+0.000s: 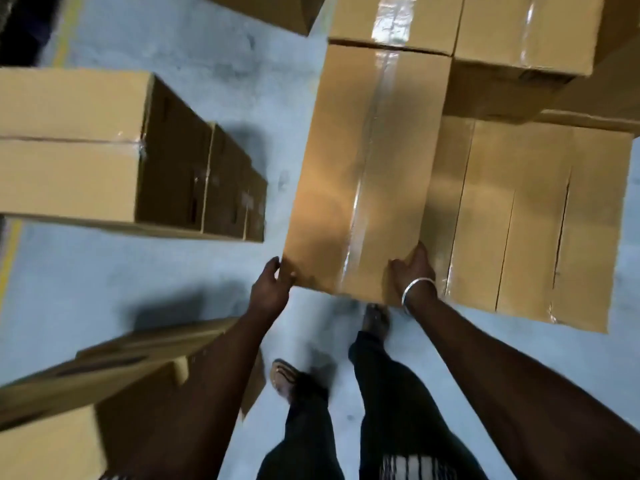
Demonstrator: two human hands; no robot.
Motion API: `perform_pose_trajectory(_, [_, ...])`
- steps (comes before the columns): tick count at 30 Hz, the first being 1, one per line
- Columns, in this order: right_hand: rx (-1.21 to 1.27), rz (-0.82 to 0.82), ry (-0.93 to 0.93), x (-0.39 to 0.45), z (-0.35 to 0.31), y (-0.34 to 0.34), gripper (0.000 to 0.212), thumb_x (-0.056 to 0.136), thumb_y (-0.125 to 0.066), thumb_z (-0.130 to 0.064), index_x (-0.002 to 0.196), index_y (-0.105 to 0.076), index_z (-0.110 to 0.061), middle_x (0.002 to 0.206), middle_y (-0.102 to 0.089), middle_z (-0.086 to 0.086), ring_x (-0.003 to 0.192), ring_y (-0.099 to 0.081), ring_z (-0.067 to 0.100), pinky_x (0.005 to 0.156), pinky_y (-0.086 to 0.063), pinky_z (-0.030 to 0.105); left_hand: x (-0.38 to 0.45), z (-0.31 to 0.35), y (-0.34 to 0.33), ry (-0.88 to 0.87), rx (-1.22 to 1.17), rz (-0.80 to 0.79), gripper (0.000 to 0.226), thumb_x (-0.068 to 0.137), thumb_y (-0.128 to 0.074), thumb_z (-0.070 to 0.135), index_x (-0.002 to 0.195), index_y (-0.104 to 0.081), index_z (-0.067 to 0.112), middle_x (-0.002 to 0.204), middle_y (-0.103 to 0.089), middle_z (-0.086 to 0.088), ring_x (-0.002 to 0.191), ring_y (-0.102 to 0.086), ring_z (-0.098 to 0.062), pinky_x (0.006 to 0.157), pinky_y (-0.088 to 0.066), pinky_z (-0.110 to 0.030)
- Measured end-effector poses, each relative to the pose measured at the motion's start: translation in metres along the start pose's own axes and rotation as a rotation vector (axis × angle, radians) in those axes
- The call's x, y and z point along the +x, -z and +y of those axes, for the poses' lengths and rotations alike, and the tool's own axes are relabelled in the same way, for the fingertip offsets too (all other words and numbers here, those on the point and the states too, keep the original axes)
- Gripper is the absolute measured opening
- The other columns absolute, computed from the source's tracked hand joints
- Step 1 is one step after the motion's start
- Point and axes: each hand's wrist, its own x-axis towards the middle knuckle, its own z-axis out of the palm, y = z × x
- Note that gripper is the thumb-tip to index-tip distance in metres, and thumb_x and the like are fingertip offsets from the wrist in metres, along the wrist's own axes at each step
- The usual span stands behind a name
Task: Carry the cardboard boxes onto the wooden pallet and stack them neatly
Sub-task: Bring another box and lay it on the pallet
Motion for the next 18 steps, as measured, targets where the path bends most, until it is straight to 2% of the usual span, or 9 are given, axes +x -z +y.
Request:
perform_pose_trajectory(4, [-0.108, -0.021, -0.021, -0.056, -0.015, -0.002, 0.071, 0.085, -0.068, -0.025, 0.147, -0.034, -0.015, 0.14, -0.051, 0.014, 0.127, -0.049, 0.035, 0.105, -0.039, 0.035, -0.052, -0.026, 0.026, -0.007, -0.124, 0.014, 0.06, 0.093, -0.063, 0.027, 0.148, -0.038, 0.019, 0.147, -0.049, -0.001, 0.13, -0.05, -0.025, 0.109, -0.039, -0.039])
perform_pose_trajectory(7, [-0.236, -0.086, 0.024, -0.105, -0.019, -0.009, 0.066, 0.091, -0.062, -0.025, 0.149, -0.033, -0.016, 0.143, -0.05, 0.018, 0.127, -0.049, 0.037, 0.103, -0.041, 0.037, -0.095, -0.051, 0.047, -0.052, -0.202, 0.04, 0.056, 0.094, -0.063, 0.022, 0.146, -0.042, 0.018, 0.143, -0.052, 0.0, 0.128, -0.052, -0.023, 0.106, -0.041, -0.035])
perform_pose_trajectory(10, [-0.391, -0.201, 0.132, -0.161, -0.032, -0.037, 0.053, 0.092, -0.061, -0.027, 0.14, -0.046, -0.011, 0.134, -0.057, 0.02, 0.122, -0.054, 0.037, 0.097, -0.041, 0.033, -0.147, -0.087, 0.081, -0.106, -0.261, 0.118, 0.054, 0.092, -0.063, 0.028, 0.143, -0.046, 0.02, 0.141, -0.054, 0.002, 0.123, -0.055, -0.02, 0.102, -0.043, -0.031])
perform_pose_trajectory(12, [-0.514, -0.345, 0.266, -0.205, -0.045, -0.072, 0.049, 0.088, -0.065, -0.028, 0.133, -0.053, -0.013, 0.127, -0.062, 0.017, 0.118, -0.058, 0.035, 0.095, -0.042, 0.033, -0.182, -0.12, 0.106, -0.093, -0.362, 0.228, 0.049, 0.094, -0.061, 0.026, 0.14, -0.049, 0.019, 0.138, -0.056, 0.003, 0.124, -0.053, -0.017, 0.098, -0.041, -0.026])
perform_pose_trajectory(14, [-0.57, -0.474, 0.365, -0.243, -0.05, -0.117, 0.057, 0.08, -0.07, -0.032, 0.133, -0.054, -0.021, 0.126, -0.064, 0.012, 0.12, -0.059, 0.032, 0.103, -0.044, 0.036, -0.214, -0.157, 0.131, -0.064, -0.417, 0.361, 0.042, 0.097, -0.057, 0.022, 0.138, -0.051, 0.02, 0.134, -0.058, 0.001, 0.123, -0.055, -0.018, 0.093, -0.042, -0.025])
perform_pose_trajectory(16, [-0.661, -0.558, 0.451, -0.276, -0.054, -0.159, 0.05, 0.083, -0.072, -0.026, 0.13, -0.057, -0.018, 0.126, -0.063, 0.011, 0.12, -0.059, 0.03, 0.103, -0.046, 0.036, -0.238, -0.192, 0.15, -0.06, -0.426, 0.479, 0.037, 0.096, -0.057, 0.019, 0.133, -0.056, 0.019, 0.129, -0.063, -0.001, 0.115, -0.06, -0.022, 0.086, -0.044, -0.026])
perform_pose_trajectory(18, [-0.747, -0.653, 0.528, -0.321, -0.056, -0.201, 0.048, 0.087, -0.07, -0.026, 0.133, -0.056, -0.018, 0.133, -0.059, 0.011, 0.12, -0.058, 0.029, 0.1, -0.048, 0.036, -0.26, -0.234, 0.167, -0.012, -0.453, 0.621, 0.035, 0.092, -0.059, 0.011, 0.127, -0.059, 0.016, 0.125, -0.065, -0.005, 0.112, -0.06, -0.025, 0.085, -0.044, -0.027])
